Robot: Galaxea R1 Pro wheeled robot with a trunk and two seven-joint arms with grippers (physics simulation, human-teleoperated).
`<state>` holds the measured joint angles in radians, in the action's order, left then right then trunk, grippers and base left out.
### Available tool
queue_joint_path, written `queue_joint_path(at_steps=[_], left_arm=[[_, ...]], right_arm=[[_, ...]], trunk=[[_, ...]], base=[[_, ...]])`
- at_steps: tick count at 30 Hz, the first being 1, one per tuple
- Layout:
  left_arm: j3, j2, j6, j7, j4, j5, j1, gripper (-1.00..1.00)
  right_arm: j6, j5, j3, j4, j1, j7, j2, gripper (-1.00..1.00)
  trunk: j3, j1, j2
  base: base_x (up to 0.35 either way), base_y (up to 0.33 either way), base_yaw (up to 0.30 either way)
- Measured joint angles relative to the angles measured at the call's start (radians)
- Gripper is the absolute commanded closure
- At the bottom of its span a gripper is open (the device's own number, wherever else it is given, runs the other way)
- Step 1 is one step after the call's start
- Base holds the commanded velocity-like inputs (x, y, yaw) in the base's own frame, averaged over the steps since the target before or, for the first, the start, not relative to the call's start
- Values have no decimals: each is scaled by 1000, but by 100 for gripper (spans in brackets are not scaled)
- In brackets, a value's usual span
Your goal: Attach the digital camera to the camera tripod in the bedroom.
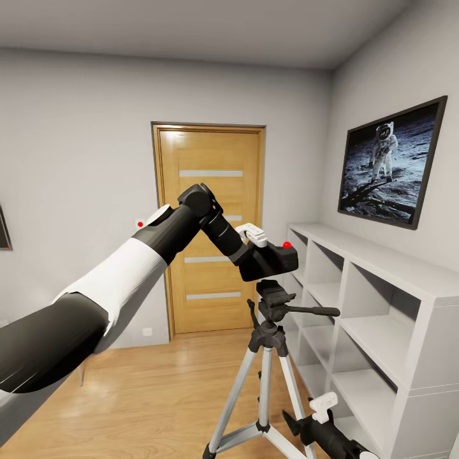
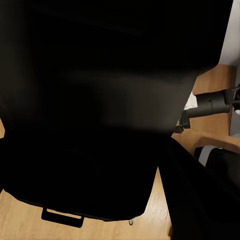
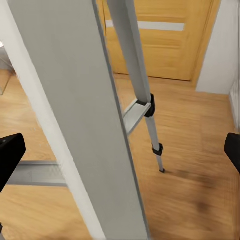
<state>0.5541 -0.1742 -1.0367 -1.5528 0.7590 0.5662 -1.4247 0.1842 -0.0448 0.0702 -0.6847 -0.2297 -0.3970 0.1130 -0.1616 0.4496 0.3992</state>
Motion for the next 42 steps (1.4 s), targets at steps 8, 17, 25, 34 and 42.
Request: queue_joint_path(at_steps=[8, 17, 25, 34, 42], left_arm=[[0, 0, 0, 0, 0, 0, 0, 100], [0, 0, 0, 1, 0, 0, 0, 100], [1, 0, 0, 1, 0, 0, 0, 100], [2, 0, 0, 1, 0, 0, 0, 100], [2, 0, 0, 1, 0, 0, 0, 100]], right_arm=[[1, 0, 0, 1, 0, 26, 0, -100], [1, 0, 1, 1, 0, 29, -1, -100], [1, 0, 2, 2, 0, 30, -1, -100], [2, 4, 3, 7, 0, 31, 0, 100], [2, 2, 2, 10, 0, 33, -1, 100]], trunk=[[0, 0, 0], [0, 0, 0], [0, 0, 0], [0, 0, 0], [0, 0, 0]], base=[[0, 0, 0], [0, 0, 0], [0, 0, 0], [0, 0, 0], [0, 0, 0]])
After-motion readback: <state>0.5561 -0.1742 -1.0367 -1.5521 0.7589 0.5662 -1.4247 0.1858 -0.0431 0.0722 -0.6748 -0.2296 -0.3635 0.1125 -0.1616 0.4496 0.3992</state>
